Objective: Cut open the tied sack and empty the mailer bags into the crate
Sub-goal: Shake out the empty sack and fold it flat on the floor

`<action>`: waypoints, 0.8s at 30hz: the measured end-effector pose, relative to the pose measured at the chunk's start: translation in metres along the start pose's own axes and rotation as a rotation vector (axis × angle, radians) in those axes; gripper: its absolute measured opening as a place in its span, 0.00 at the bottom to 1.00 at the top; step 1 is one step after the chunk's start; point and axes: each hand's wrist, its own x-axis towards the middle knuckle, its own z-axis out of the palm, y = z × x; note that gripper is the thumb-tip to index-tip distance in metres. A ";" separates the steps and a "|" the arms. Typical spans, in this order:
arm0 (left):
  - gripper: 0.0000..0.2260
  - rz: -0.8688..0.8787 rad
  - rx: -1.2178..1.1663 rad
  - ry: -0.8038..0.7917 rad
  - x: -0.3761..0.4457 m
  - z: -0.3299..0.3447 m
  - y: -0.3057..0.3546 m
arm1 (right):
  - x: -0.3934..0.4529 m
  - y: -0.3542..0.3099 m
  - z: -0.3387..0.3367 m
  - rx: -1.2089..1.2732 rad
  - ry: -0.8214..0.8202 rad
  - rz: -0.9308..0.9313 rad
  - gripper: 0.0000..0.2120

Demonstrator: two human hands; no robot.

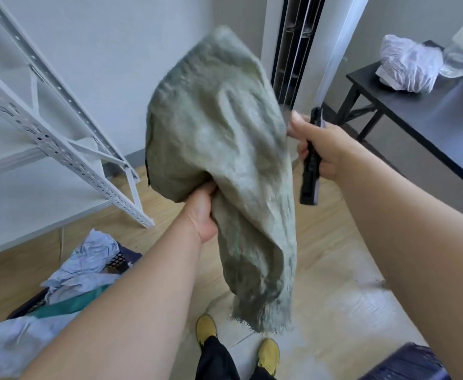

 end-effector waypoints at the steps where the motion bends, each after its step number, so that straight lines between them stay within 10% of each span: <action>1: 0.17 0.028 -0.041 -0.008 0.000 0.002 0.009 | -0.001 0.011 -0.011 -0.090 0.015 0.009 0.29; 12: 0.22 0.023 -0.038 -0.119 0.003 0.029 0.062 | 0.007 0.090 -0.032 -0.285 -0.116 0.012 0.23; 16: 0.22 0.039 0.044 -0.064 0.011 0.041 0.076 | 0.012 0.071 -0.023 -0.172 -0.282 0.061 0.06; 24: 0.41 0.035 0.214 -0.304 0.006 0.006 0.063 | 0.009 0.053 -0.010 0.378 -0.181 0.396 0.22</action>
